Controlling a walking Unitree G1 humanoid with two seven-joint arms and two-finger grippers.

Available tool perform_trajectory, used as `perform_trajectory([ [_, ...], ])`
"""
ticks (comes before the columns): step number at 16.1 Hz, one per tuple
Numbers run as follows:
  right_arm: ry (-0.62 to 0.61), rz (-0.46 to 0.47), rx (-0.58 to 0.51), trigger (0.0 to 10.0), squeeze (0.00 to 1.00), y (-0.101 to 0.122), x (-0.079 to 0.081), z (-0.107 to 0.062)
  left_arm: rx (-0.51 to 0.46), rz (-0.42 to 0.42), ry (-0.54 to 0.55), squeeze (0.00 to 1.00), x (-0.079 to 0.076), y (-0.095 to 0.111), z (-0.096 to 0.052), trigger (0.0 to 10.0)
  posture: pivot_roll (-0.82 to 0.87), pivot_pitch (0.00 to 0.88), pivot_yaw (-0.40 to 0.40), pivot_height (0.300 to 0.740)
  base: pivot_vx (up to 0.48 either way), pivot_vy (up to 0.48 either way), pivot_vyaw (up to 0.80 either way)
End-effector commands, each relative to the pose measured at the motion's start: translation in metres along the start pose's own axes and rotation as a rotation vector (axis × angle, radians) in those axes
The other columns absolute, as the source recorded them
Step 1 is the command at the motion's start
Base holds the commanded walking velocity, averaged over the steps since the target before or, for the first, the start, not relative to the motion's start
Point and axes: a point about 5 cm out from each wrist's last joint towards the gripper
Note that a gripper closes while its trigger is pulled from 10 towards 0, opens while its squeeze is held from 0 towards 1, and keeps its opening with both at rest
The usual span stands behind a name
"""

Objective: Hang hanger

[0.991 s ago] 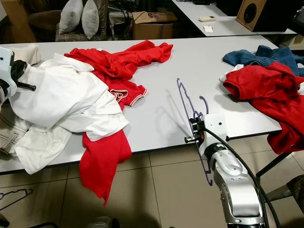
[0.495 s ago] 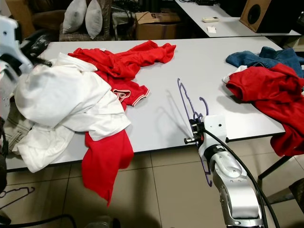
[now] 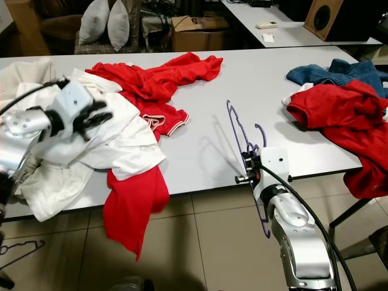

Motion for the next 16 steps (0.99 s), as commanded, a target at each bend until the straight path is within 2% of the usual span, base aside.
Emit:
perform_trajectory([
  [1,-0.008,0.001,0.003,10.0,0.0,-0.001,-0.001,0.002,0.026,0.026,-0.043,0.0,-0.005,-0.001,-0.001,0.0,0.06,0.0,0.018,0.74,0.0,0.0,0.0],
  [2,-0.011,0.001,0.005,10.0,0.0,-0.001,-0.001,0.001,0.026,0.02,-0.076,0.0,-0.009,-0.002,-0.002,0.0,0.06,0.0,0.018,0.74,0.0,0.0,0.0],
  [6,-0.013,-0.001,0.006,10.0,0.0,-0.001,-0.002,0.0,0.059,0.026,-0.084,0.0,-0.011,-0.006,-0.003,0.0,0.06,0.0,0.018,0.74,0.0,0.0,0.0],
  [8,-0.012,-0.002,0.005,10.0,0.0,-0.001,-0.003,0.001,0.041,-0.009,-0.223,0.0,-0.026,-0.006,-0.008,0.0,0.06,0.0,0.014,0.74,0.0,0.0,0.0],
  [9,-0.011,-0.003,0.005,10.0,0.0,-0.001,-0.003,0.001,-0.004,-0.068,-0.341,0.0,-0.037,-0.001,-0.014,0.0,0.07,0.0,0.011,0.74,0.0,0.0,0.0],
  [10,-0.01,-0.004,0.005,10.0,0.0,-0.001,-0.003,0.002,-0.035,-0.108,-0.413,0.0,-0.044,0.002,-0.018,0.0,0.07,0.0,0.01,0.74,0.0,0.0,0.0],
  [12,-0.008,-0.007,0.002,10.0,0.0,0.001,-0.004,0.003,-0.08,-0.233,-0.539,0.0,-0.05,0.014,-0.029,0.0,0.07,0.0,0.005,0.74,0.0,0.0,0.0],
  [14,-0.006,-0.008,0.001,10.0,0.0,0.001,-0.004,0.004,-0.104,-0.263,-0.567,0.0,-0.049,0.02,-0.033,0.0,0.07,0.0,0.003,0.74,0.0,0.0,0.0],
  [16,-0.002,-0.008,0.0,10.0,0.0,0.001,-0.003,0.004,-0.199,-0.258,-0.465,0.0,-0.037,0.033,-0.031,0.0,0.07,0.0,0.006,0.74,0.0,0.0,0.0],
])
Point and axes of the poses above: a point about 5 cm out from each wrist's last joint towards the gripper, its own z axis pointing out of the wrist towards the gripper, its own y axis along the axis of the wrist's last joint, x = y × z
